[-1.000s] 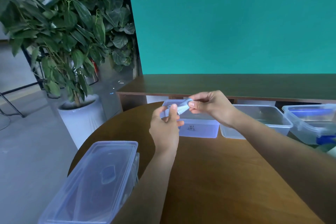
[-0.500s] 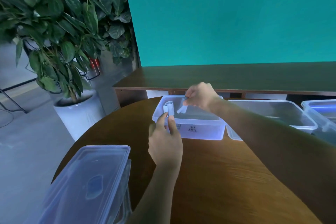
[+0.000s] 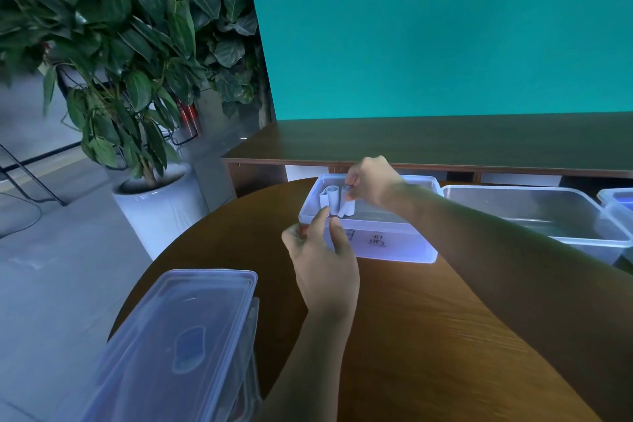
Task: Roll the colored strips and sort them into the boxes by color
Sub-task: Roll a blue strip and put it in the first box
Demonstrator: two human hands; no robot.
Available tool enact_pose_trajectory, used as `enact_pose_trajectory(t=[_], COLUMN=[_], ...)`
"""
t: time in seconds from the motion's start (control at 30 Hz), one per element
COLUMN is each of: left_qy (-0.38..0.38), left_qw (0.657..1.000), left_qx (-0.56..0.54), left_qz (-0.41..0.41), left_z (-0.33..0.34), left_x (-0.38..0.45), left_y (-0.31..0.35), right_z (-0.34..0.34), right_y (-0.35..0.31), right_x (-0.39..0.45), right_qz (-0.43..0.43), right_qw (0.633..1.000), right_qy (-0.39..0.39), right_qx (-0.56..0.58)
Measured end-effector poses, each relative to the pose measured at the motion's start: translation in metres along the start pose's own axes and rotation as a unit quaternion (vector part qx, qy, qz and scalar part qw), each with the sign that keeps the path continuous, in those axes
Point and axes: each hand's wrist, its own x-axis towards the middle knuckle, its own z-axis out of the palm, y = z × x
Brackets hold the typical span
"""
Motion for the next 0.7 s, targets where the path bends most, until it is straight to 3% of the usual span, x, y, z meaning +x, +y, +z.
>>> enact_pose_trajectory(t=[0.43, 0.7], left_qy=[-0.024, -0.031], left_qw=[1.0, 0.999], left_qx=[-0.018, -0.018], left_qz=[-0.002, 0.003], left_z=[-0.002, -0.003], left_x=[-0.001, 0.0], left_y=[-0.001, -0.001], right_z=[0.003, 0.0], right_y=[-0.012, -0.01], right_x=[0.002, -0.008], right_qz=[0.016, 0.007], right_qw=[0.999, 1.0], right_qy=[-0.009, -0.008], right_qx=[-0.047, 0.004])
